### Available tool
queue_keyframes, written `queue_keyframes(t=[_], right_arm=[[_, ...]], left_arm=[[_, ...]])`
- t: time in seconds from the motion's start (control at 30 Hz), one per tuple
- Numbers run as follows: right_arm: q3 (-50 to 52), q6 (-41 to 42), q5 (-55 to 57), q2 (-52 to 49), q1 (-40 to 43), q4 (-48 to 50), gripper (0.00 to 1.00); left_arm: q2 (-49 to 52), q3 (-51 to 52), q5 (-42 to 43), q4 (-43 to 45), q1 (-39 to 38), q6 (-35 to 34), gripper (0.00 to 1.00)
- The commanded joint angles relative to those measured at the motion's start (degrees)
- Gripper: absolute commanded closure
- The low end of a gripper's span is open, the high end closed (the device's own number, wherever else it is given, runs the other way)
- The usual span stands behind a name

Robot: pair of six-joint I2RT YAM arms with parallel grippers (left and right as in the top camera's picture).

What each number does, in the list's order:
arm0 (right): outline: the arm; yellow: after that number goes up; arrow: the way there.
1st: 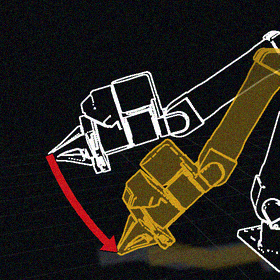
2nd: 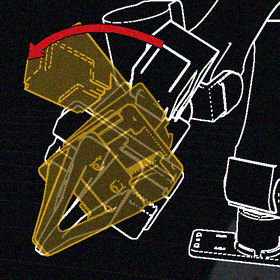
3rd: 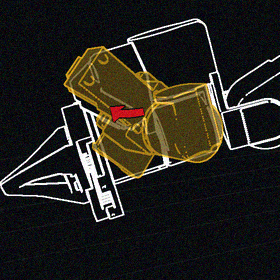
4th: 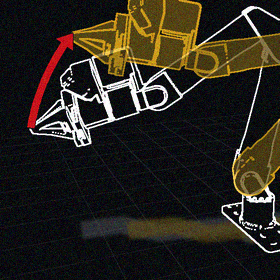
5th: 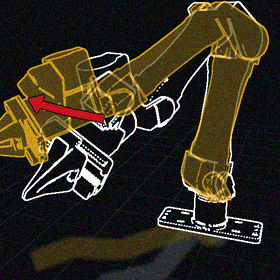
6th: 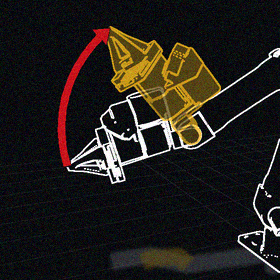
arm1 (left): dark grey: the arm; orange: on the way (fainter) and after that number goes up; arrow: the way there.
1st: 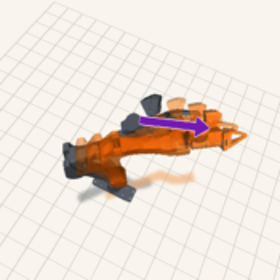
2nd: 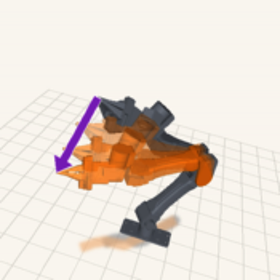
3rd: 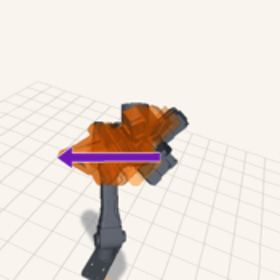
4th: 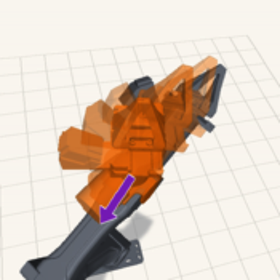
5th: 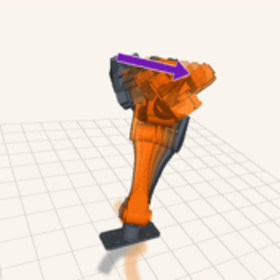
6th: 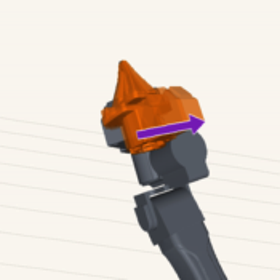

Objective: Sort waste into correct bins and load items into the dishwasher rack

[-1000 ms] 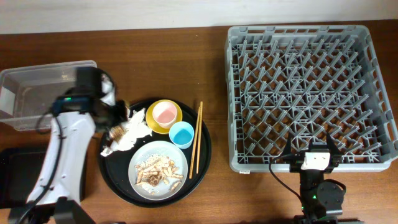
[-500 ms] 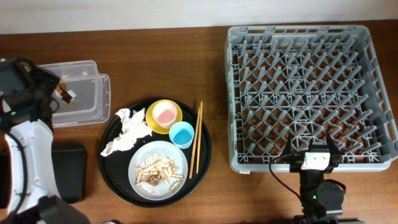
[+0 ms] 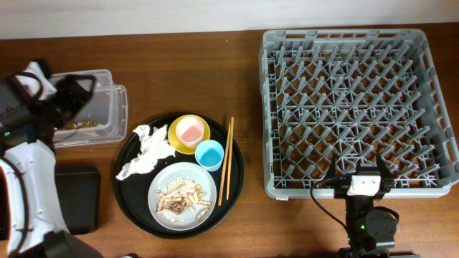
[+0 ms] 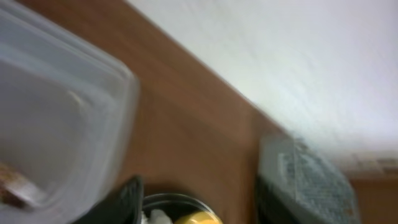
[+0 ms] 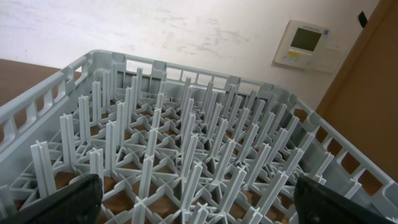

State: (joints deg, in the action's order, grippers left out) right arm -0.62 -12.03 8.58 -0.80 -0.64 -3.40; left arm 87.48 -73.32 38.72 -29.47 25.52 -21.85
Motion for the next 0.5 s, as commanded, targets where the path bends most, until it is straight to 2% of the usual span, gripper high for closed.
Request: queue_keyframes(t=[0.0,0.07,0.1,0.17,0.23,0.37,0.47], right_arm=[[0.31,0.09,0.92,0.28,0.39,-0.31,0.02],[0.31,0.09,0.92,0.28,0.39,-0.31,0.02],[0.31,0.09,0.92,0.28,0.39,-0.31,0.02],[0.31,0.09,0.92,0.28,0.39,-0.31,0.01],[0.31,0.09,0.92,0.28,0.39,-0.31,0.02],[0.31,0.09,0.92,0.28,0.39,-0.31,0.02],[0.31,0.09,0.92,0.28,0.39,-0.31,0.01]], left_arm=[[-0.92,0.09,-2.34,-13.33,-6.91,11.98,0.54],[-0.92,0.15,-13.14,-20.31,-12.09,13.2,0.56],[-0.92,0.2,-22.03,-24.28,-16.41,13.18,0.55],[-0.92,0.33,-30.93,-27.41,-20.24,12.79,0.55],[-0.92,1.53,-39.32,-29.18,-23.47,9.2,0.55],[-0.72,6.69,-41.53,-25.99,-24.63,7.28,0.55],[0.2,12.07,-41.57,-19.47,-24.63,7.32,0.55]])
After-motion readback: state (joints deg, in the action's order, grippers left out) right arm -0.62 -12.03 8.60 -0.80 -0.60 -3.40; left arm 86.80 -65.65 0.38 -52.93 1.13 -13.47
